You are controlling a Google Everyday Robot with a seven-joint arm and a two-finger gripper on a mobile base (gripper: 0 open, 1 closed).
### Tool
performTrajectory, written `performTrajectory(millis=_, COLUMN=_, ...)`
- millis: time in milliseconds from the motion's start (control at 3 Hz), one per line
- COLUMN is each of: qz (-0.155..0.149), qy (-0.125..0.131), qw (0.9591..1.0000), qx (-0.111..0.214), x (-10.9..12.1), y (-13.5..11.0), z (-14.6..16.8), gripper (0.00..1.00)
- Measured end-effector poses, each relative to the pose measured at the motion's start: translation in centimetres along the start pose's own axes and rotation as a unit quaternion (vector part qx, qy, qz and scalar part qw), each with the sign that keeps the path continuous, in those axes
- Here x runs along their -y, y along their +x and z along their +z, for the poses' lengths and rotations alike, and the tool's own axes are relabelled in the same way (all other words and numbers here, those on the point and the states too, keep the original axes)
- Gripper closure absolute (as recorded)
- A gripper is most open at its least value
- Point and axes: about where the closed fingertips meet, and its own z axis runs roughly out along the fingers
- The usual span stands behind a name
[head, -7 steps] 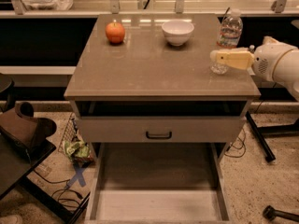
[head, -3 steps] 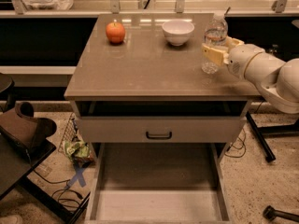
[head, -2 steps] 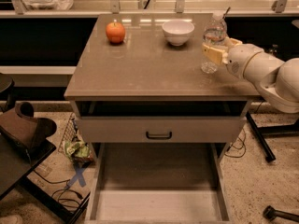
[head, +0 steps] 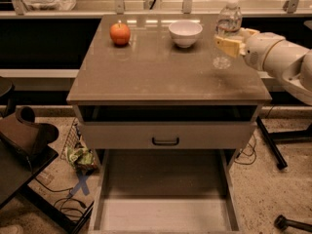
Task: Place water bottle into middle drawer
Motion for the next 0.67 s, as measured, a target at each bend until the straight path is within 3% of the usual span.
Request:
performTrajectory(millis=333, qz=-0.003, qy=-0.017, qw=0.9998, qx=-0.001, x=-1.4, y=-2.8, z=-3.2, gripper=1.0)
performTrajectory(millis=667, qz=0.016, qy=-0.05, qw=0.9986, qx=-0.006, x=-3.6, y=-3.2, z=-8.0, gripper=1.0)
